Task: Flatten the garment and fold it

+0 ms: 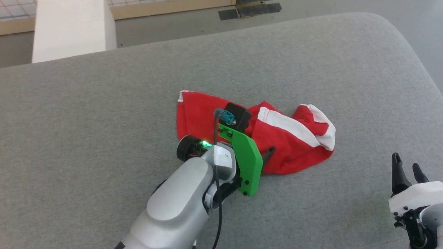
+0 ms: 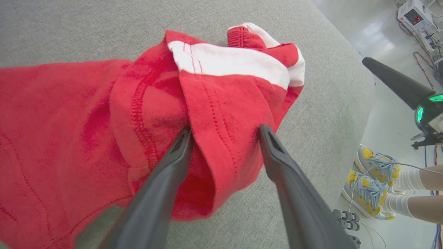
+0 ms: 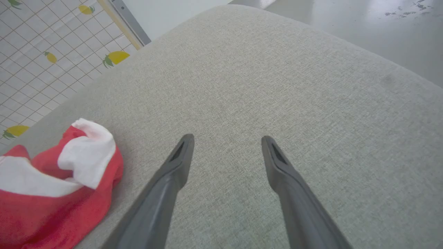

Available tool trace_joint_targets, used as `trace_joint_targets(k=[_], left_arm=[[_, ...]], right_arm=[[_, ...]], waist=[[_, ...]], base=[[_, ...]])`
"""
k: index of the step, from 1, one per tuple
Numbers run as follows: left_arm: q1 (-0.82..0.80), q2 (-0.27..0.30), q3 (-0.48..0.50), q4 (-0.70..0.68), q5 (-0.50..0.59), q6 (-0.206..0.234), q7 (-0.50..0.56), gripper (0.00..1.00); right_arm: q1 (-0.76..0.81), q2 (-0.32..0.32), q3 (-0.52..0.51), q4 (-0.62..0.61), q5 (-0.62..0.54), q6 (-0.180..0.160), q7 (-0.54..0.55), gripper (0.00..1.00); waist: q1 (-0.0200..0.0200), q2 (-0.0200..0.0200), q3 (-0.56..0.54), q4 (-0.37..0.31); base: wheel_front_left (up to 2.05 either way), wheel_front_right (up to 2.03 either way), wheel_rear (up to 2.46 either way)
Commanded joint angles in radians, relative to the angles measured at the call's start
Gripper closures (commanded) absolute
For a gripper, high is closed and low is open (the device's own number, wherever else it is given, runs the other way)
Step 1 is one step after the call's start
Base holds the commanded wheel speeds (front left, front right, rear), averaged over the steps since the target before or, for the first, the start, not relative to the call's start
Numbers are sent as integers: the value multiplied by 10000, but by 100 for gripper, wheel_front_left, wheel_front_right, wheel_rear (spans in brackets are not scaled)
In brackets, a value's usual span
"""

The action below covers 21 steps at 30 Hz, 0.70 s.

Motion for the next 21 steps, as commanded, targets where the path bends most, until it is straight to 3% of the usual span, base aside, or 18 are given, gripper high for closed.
trace_joint_targets(k=[1, 7, 12, 16, 21], left_arm=[[-119, 23, 65, -16, -88, 3, -87, 100], [31, 4, 570, -610, -810, -228, -911, 100], [307, 51, 1602, -1461, -1325, 126, -2124, 100], [1380, 567, 2884, -2396, -1661, 925, -3021, 100], [3759, 1495, 4098, -3145, -1875, 2214, -3287, 100]], right_arm=[[-160, -2, 14, 24, 43, -13, -93, 0], [-142, -1, 28, 18, -117, -13, -146, 0], [-54, -1, 142, -41, -213, -13, -45, 0], [82, -1, 327, -76, -251, -13, 71, 0], [246, -1, 518, -135, -241, -13, 166, 0]], waist=[[0, -1, 165, -156], [0, -1, -94, 331], [0, -1, -453, 977], [0, -1, -793, 1552], [0, -1, -1056, 2150]], base=[[0, 0, 0], [0, 0, 0], [0, 0, 0], [0, 0, 0], [0, 0, 0]])
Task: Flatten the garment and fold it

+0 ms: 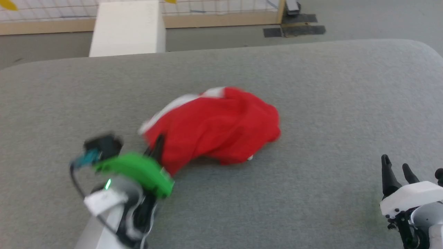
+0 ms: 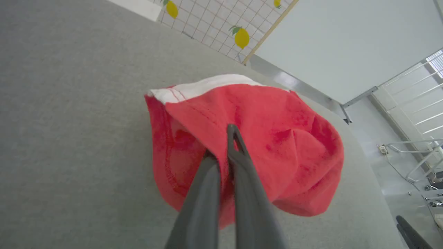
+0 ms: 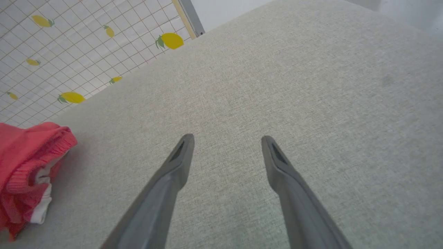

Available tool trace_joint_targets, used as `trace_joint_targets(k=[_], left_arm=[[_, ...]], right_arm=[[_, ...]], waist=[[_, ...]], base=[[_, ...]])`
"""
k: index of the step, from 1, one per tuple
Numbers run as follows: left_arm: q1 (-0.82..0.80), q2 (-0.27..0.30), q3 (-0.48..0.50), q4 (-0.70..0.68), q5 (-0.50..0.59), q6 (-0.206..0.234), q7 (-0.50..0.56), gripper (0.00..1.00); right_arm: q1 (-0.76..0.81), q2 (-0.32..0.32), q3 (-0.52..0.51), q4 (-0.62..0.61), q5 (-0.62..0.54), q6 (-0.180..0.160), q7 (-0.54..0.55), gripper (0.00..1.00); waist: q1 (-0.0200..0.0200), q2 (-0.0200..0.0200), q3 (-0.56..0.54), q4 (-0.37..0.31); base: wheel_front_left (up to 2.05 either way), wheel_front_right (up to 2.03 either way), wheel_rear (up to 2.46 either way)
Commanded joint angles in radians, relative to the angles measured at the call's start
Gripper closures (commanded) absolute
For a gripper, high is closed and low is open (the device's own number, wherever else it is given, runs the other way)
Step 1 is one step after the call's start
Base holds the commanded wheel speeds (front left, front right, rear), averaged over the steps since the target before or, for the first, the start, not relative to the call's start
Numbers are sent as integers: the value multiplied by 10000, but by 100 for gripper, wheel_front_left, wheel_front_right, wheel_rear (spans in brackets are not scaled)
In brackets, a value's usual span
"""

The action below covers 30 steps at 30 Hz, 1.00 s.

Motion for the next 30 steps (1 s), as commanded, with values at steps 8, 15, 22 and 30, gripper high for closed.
trace_joint_targets(k=[8, 15, 22, 30], left_arm=[[2304, 122, 464, 168, -554, 711, 91, 0], [1815, 725, 666, -173, 1869, 545, -3471, 0], [1947, 431, 578, -589, 3114, 645, -4062, 0], [1685, -152, 659, -648, 3401, 331, -4089, 0]], right_arm=[[261, 1, 231, -161, -96, -13, 191, 0], [-194, 1, 2094, -690, -382, -13, 903, 0], [-1748, 1, 5565, -479, -831, -13, 2953, 0], [-3992, 1, 7337, 1733, -922, -13, 3812, 0]], waist=[[0, 0, -589, 1151], [0, 0, -618, 1295], [0, 0, -233, 1469], [0, 0, 458, 2140]], base=[[0, 0, 0], [0, 0, 0], [0, 0, 0], [0, 0, 0]])
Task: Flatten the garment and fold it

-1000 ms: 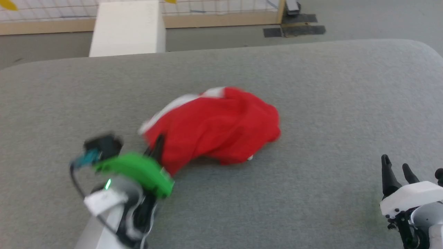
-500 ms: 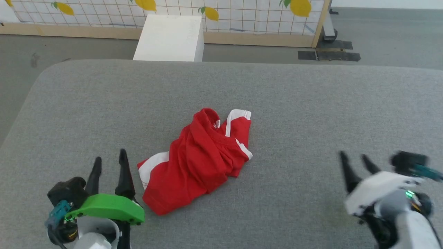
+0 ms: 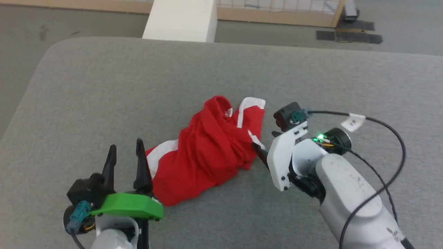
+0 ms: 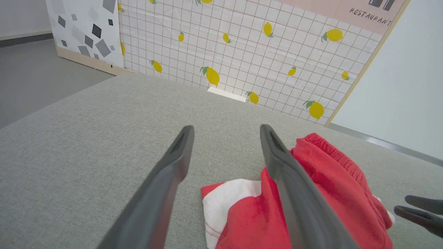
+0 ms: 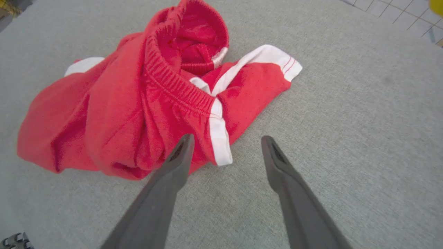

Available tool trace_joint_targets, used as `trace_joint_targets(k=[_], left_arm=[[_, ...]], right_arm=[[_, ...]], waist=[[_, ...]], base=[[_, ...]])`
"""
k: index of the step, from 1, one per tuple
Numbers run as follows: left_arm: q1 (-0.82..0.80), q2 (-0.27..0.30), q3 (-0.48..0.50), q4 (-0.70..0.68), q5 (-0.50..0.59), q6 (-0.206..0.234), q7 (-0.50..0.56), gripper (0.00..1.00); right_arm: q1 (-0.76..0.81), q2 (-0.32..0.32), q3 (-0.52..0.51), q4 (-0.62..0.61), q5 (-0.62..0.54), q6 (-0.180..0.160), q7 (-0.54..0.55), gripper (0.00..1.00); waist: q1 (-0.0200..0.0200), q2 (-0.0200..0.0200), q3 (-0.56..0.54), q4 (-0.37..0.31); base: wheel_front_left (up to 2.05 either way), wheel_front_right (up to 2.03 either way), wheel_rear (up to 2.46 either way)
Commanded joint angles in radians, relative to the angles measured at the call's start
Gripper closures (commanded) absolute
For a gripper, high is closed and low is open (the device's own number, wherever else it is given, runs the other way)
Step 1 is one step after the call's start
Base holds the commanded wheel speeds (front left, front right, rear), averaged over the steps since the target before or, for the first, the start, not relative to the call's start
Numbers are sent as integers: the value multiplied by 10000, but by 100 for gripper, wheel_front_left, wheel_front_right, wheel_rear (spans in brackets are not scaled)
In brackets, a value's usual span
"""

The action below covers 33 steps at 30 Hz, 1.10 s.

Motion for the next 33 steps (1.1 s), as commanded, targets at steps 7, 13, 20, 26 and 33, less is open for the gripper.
trace_joint_targets(k=[7, 13, 20, 26, 33], left_arm=[[-432, -435, 218, 167, 210, -411, -76, 0], [-509, -587, 475, 361, 327, -603, -77, 0], [-349, -691, 817, 443, 362, -812, -77, 0], [-60, -810, 871, 521, 414, -919, -77, 0], [267, -759, 950, 706, 369, -980, -69, 0]], right_arm=[[-931, -12, 961, 1637, 512, -15, -224, 0], [-1178, -12, 1143, 1960, 1374, -15, -1269, 100], [-668, -12, -910, 1513, 1609, -15, -3381, 100], [1807, -130, -3686, -164, 814, -15, -2995, 100], [5318, -22, -5137, -2934, 835, -15, 449, 100]], waist=[[0, 0, 660, 705], [0, 0, 546, 517], [0, 0, 64, 10], [0, 0, -318, -370], [0, 0, -569, -1050]], base=[[0, 0, 0], [0, 0, 0], [0, 0, 0], [0, 0, 0], [0, 0, 0]])
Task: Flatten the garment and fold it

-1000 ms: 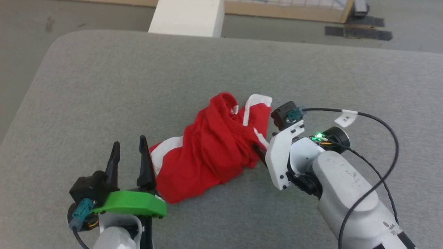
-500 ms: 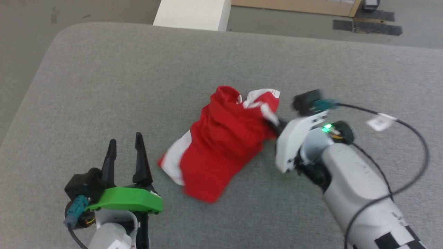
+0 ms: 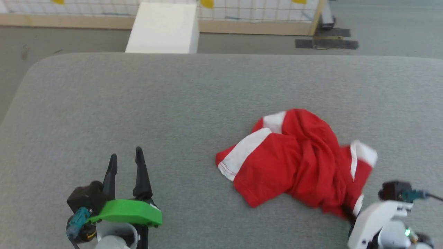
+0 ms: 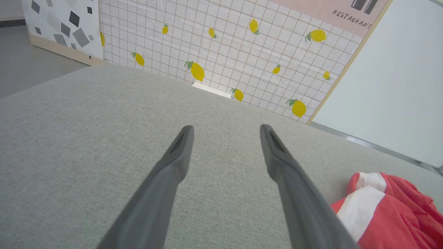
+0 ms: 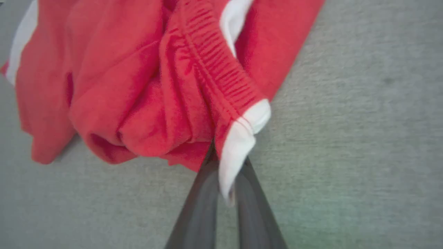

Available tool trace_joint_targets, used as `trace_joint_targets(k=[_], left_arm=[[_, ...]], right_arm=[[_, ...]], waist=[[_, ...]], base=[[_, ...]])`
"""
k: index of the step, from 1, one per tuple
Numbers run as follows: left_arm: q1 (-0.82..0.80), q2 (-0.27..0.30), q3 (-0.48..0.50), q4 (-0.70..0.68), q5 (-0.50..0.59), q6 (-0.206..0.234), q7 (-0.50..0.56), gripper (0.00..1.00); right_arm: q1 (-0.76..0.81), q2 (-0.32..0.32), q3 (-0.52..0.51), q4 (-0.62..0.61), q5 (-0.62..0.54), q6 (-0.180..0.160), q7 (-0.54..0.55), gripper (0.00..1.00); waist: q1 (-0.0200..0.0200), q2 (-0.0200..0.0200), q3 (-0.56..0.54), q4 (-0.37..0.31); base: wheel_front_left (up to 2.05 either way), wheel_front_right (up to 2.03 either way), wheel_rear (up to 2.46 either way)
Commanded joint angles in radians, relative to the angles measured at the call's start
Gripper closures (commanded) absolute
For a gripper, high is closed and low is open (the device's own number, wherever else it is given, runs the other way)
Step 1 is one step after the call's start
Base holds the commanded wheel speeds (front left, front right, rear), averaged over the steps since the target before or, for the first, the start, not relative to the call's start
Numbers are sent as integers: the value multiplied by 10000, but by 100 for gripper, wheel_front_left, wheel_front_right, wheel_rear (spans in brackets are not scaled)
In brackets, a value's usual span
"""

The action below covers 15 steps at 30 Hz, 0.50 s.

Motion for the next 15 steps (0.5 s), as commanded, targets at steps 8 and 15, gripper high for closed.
trace_joint_targets(k=[8, 15], left_arm=[[153, 7, -314, 261, -270, -232, 785, 0], [-865, -320, -1597, 809, -1005, -538, 3234, 0]], right_arm=[[753, 64, -521, -2201, 1656, -13, -14, 0], [-54, 65, -2202, -2553, 967, -13, -1928, 0]], waist=[[0, 0, -407, -1061], [0, 0, -383, -1189]], base=[[0, 0, 0], [0, 0, 0]])
